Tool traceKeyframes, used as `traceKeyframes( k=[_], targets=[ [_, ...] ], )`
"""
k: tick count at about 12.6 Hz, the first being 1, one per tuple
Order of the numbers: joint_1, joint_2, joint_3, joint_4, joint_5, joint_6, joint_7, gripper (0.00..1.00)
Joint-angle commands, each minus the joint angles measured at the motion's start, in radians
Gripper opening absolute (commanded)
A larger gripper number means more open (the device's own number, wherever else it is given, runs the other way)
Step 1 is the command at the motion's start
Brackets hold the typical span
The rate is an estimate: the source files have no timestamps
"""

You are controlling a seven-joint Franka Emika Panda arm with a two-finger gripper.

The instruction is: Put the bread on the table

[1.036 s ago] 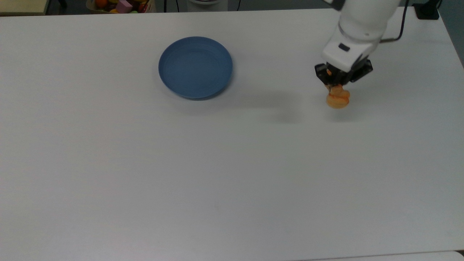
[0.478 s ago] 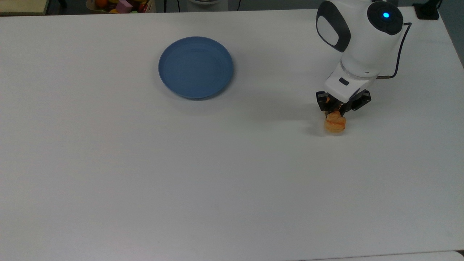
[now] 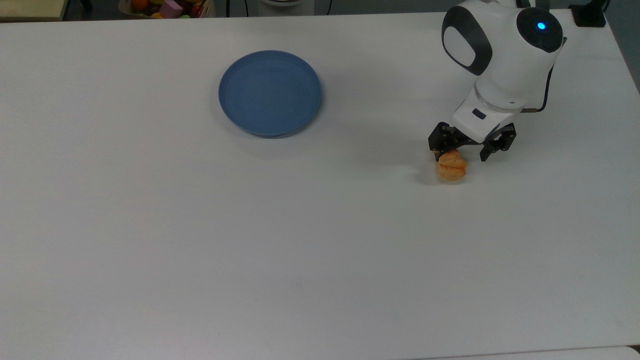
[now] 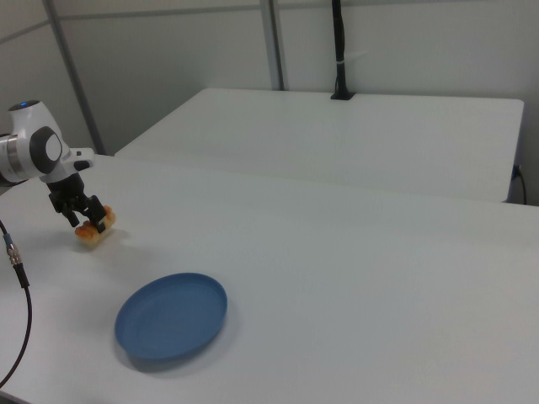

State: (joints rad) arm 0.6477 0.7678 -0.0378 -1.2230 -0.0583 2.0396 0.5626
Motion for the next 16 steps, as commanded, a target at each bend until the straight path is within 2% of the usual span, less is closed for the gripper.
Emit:
traceKeyframes(
  k=[1,8,9,11,13,14,16],
  targets=[
    [0.015,-0.001,-0.010,-0.012,-0.015,0.030,0.025,1.00],
    [0.009,-0.002,-0.007,-0.016,-0.014,0.030,0.039,1.00],
    [-0.005,-0.024,0.010,-0.023,-0.014,0.027,0.036,1.00],
    [-0.058,-0.097,0.048,-0.067,-0.047,0.016,0.005,1.00],
    [-0.132,-0.207,0.099,-0.171,-0.071,0.014,-0.062,1.00],
    [-0.182,-0.290,0.122,-0.232,-0.068,0.010,-0.064,1.00],
    [-0.262,-0.469,0.128,-0.340,-0.057,-0.082,-0.064,1.00]
  ],
)
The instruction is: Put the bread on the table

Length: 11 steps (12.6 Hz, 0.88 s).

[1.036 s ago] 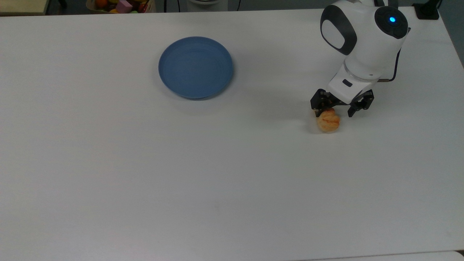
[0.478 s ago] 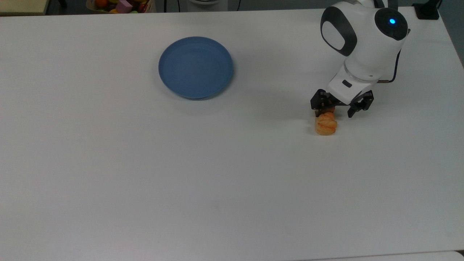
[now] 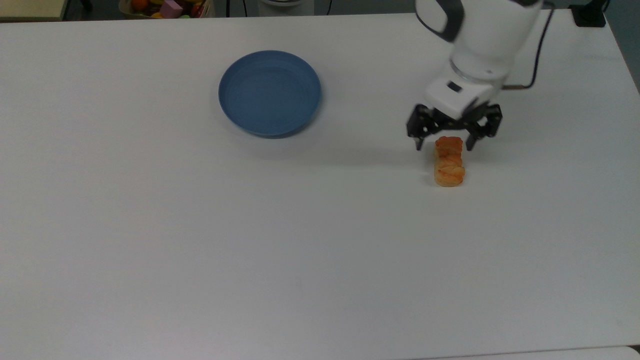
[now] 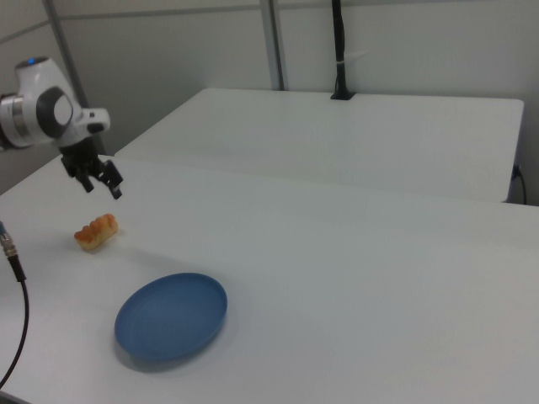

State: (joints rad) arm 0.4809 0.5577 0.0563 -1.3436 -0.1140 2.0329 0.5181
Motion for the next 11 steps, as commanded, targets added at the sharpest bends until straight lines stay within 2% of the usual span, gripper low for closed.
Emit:
traceKeyframes(
  k=[1,3,4,5,6,7,8,9,11],
  targets=[
    [-0.144,-0.330,0.039,-0.241,0.000,-0.159,-0.026,1.00],
    [-0.261,-0.442,0.060,-0.264,0.005,-0.310,-0.090,1.00],
    [-0.319,-0.494,0.060,-0.291,0.014,-0.332,-0.175,1.00],
    [-0.379,-0.545,0.047,-0.331,0.054,-0.358,-0.270,1.00],
    [-0.413,-0.562,0.018,-0.342,0.059,-0.391,-0.305,1.00],
    [-0.413,-0.564,-0.053,-0.341,0.057,-0.405,-0.338,1.00],
    [-0.409,-0.561,-0.114,-0.341,0.069,-0.399,-0.439,1.00],
    [-0.409,-0.558,-0.153,-0.341,0.083,-0.401,-0.520,1.00],
    [-0.412,-0.553,-0.178,-0.342,0.102,-0.404,-0.529,1.00]
  ],
)
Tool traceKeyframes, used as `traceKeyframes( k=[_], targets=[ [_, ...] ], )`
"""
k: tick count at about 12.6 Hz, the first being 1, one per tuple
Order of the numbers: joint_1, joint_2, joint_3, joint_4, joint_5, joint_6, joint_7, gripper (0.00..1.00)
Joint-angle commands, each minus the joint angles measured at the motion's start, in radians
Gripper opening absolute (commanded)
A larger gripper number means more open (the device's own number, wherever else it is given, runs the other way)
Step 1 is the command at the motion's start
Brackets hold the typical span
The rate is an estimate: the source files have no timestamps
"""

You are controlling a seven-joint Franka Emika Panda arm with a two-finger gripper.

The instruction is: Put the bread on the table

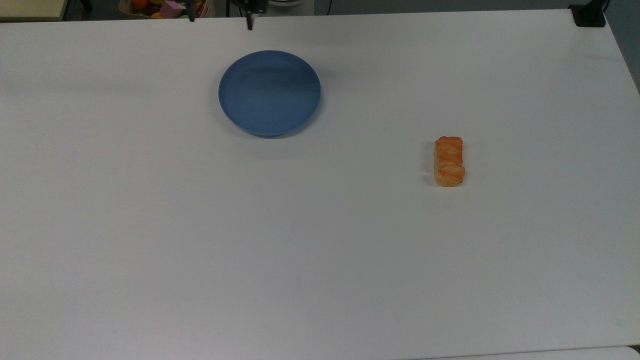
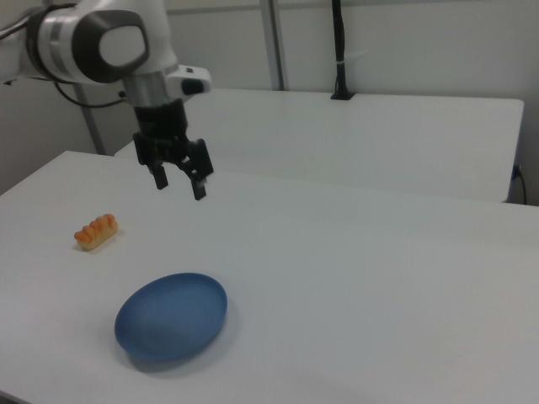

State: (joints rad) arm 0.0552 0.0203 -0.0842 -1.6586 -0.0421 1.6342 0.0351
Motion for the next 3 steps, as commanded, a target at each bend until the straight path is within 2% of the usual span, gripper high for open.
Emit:
traceKeyframes(
  k=[1,3],
  targets=[
    [0.011,-0.016,-0.037,-0.026,0.033,-0.001,-0.056,1.00],
    [0.014,-0.016,-0.037,-0.027,0.039,-0.002,-0.057,1.00]
  ],
)
